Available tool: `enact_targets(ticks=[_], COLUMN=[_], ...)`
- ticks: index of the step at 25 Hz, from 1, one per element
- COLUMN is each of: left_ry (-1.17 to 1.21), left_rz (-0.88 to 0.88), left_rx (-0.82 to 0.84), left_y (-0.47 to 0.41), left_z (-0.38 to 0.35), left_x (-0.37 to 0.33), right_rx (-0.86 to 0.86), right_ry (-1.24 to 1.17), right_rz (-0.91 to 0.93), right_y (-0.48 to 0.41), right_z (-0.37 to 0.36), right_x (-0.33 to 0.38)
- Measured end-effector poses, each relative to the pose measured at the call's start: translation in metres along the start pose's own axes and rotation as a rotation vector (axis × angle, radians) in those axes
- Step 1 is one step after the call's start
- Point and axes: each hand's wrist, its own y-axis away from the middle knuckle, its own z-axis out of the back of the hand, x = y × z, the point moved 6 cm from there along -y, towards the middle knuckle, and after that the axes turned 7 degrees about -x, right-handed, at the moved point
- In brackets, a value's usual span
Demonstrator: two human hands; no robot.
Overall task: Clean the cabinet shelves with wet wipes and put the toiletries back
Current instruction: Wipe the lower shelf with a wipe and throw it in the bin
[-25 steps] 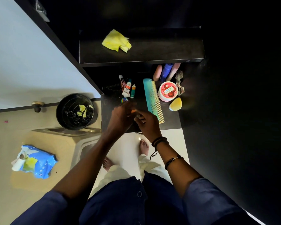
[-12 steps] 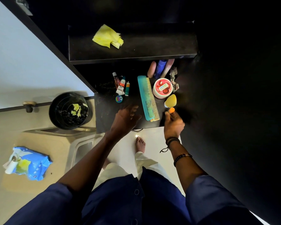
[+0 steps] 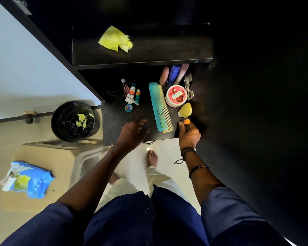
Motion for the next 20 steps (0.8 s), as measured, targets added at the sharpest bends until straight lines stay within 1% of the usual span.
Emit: enact_targets(ticks=[6,8,10,13,15,17,20], left_ry=[0.006,0.007,-0.003,-0.050,-0.056,-0.028,0.024], left_rz=[0.032,0.058,0.083,0.098,0.140,0.184,0.285], left_rx=[0.007,0.011,0.010,-0.038,-0.077,-0.126,-0.171], left_y=[0.004,0.004,0.005,0.002,-0.002,-0.009,-0.028], left_z=[0.002,0.004,0.005,0.011,0.018,0.025,0.031], left_x=[0.003,0.006,0.010,0.014,0.020,0.027,0.043], right_rx=[0.012,0.014,0.016,-0.004,0.008,0.094,0.287], right_ry=[-0.072,-0.078,-0.055,-0.068,-0.161,-0.233,-0.181], right_rz=[-0.025,-0.052,-0.039,-0.053,-0.053,-0.014,0.039], right_y=[0.007,0.008,0.013,0.031,0.045,0.054,0.055], right_z=[-0.003,-0.003,0.000,0.004,-0.004,-0.022,-0.055], right_x=[-0.005,-0.008,-0.007,-0.005,-0.004,0.005,0.042])
